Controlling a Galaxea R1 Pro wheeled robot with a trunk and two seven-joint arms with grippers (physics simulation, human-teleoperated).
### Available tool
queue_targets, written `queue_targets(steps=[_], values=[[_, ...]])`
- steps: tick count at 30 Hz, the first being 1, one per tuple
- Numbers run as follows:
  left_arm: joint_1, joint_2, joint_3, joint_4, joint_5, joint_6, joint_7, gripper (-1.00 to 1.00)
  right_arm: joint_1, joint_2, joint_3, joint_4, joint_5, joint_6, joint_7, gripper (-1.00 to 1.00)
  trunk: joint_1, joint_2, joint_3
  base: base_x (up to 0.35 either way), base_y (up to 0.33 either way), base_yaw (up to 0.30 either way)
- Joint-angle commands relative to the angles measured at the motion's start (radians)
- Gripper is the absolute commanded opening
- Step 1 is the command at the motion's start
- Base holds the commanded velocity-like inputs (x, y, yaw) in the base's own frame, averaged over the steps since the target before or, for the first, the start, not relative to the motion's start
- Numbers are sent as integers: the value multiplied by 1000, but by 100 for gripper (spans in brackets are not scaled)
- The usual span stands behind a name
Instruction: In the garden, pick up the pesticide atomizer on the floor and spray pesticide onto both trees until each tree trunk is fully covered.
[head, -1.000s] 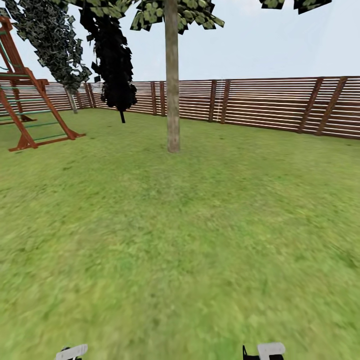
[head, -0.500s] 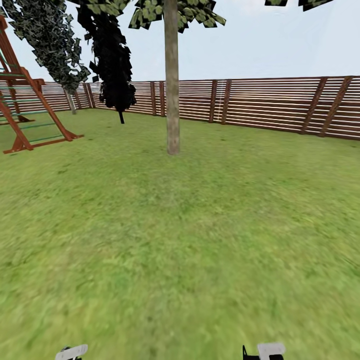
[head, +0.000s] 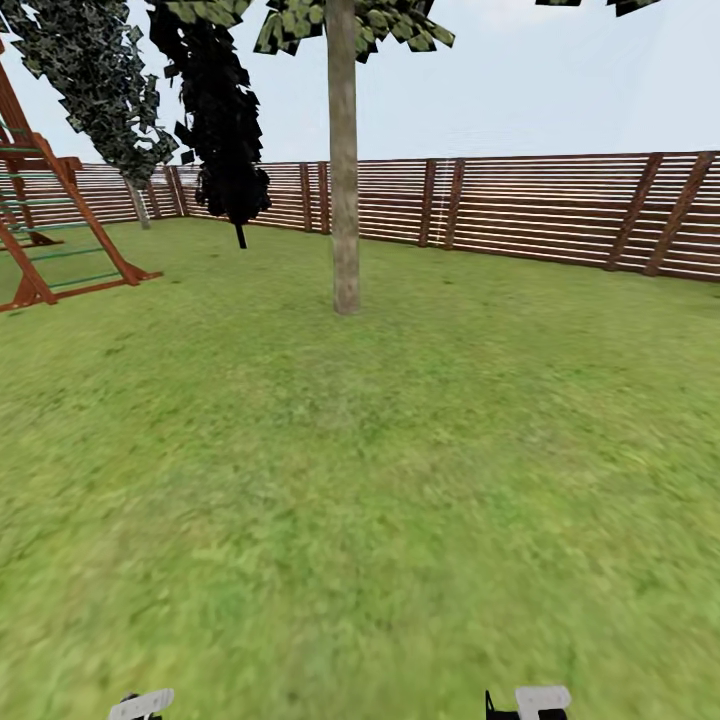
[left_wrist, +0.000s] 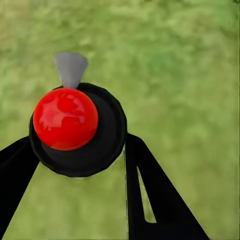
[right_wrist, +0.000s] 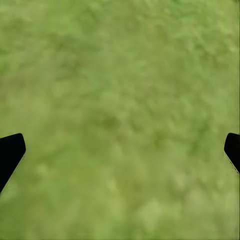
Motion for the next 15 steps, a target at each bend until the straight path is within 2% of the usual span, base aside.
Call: queue_targets(steps=[1, 15], values=[[-1, 0, 8, 1, -10, -4, 0, -100, -1, 0, -5, 1, 11, -2, -6, 100, 0, 0, -1, 339, 0, 0], [-1, 0, 8, 1, -10, -4, 0, -100, -1, 0, -5, 1, 11, -2, -6, 100, 0, 0, -1, 339, 0, 0]])
